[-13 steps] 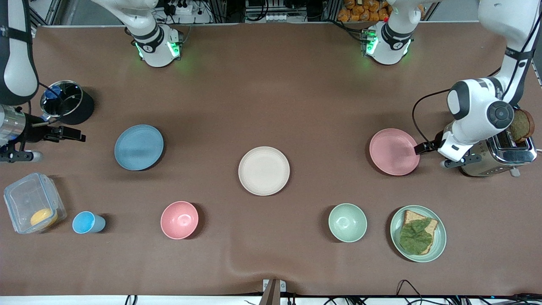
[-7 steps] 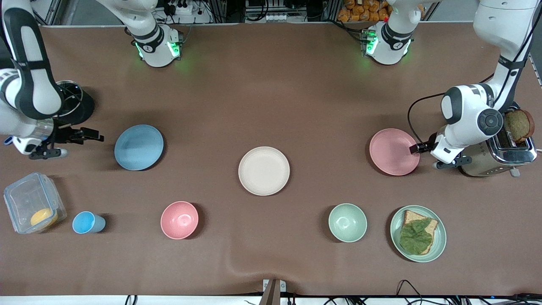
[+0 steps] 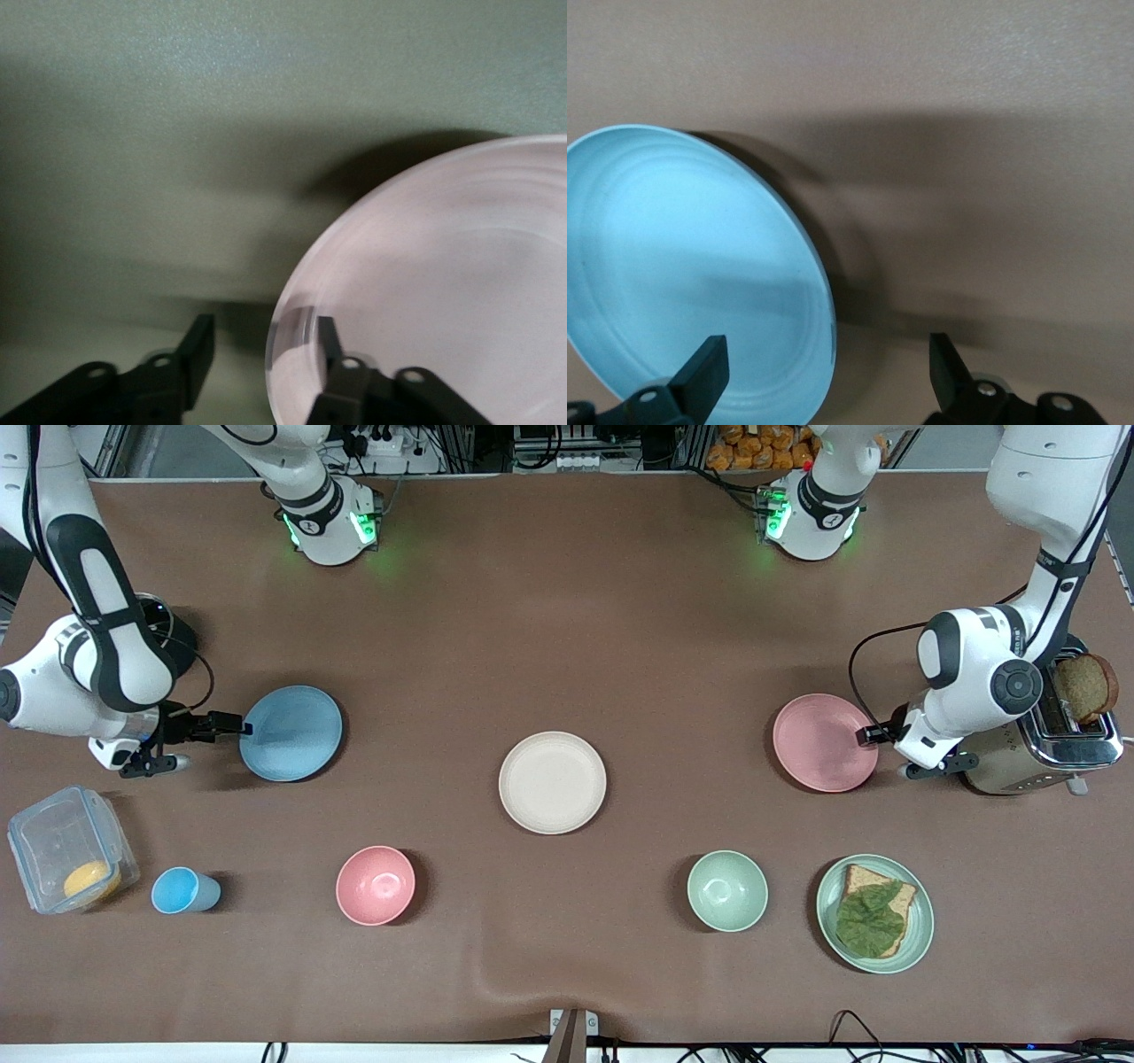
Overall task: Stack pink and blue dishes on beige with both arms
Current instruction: 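Slide the pink plate onto the beige plate while the right gripper grips the blue plate, then release the pink plate with the left gripper while the right gripper carries the blue plate, then lower the blue plate onto the pink plate while the left gripper returns to rest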
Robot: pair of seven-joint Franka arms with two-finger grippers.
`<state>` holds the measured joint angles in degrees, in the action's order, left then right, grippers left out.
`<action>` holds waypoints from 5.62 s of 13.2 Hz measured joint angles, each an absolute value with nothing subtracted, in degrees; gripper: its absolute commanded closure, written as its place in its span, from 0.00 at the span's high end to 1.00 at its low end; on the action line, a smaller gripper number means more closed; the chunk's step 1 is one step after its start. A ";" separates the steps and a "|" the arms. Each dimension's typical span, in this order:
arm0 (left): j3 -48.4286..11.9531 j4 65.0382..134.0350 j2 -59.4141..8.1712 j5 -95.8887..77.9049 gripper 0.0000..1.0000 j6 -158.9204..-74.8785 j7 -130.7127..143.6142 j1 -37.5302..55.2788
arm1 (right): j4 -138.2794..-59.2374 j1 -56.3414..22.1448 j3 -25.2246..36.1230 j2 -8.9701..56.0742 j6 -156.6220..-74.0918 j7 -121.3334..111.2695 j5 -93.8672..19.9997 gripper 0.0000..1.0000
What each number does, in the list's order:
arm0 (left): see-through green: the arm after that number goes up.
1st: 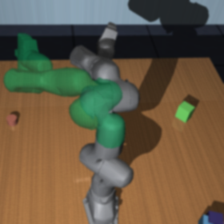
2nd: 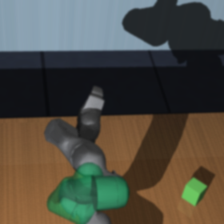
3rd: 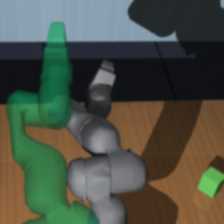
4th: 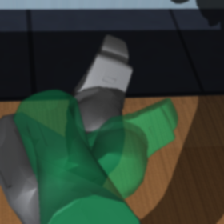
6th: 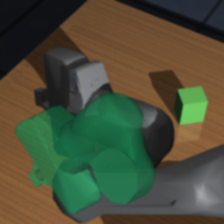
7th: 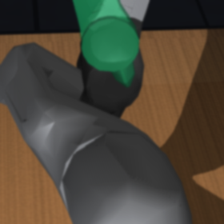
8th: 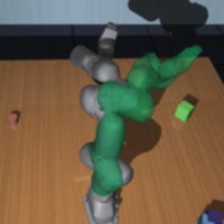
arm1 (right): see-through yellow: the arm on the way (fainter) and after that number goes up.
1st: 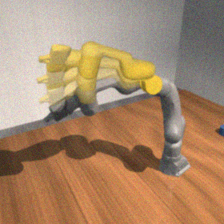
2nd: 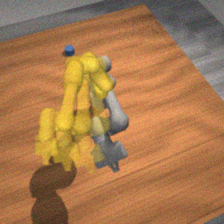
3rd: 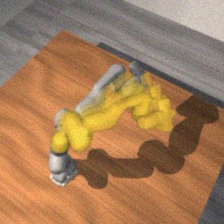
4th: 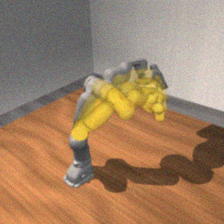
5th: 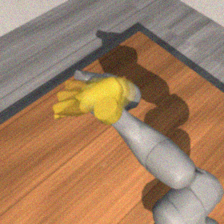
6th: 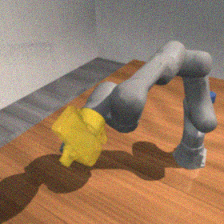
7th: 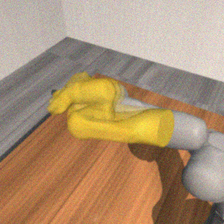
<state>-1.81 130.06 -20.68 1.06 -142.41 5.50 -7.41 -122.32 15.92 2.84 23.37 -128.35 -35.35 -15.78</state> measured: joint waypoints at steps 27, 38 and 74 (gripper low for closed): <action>-20.52 102.17 -29.48 -5.06 0.00 -140.13 50.11 16.18 | -102.44 15.98 0.60 30.54 -106.07 -38.72 -16.02 0.00; -18.06 99.84 -38.26 -2.51 0.00 -141.75 56.62 23.17 | -95.63 8.31 -0.20 30.53 -97.20 -20.85 -16.02 0.00; -14.85 89.31 -3.13 5.77 1.00 -95.85 25.27 -4.88 | -91.97 -24.64 -0.64 39.04 -117.67 14.29 -34.89 0.00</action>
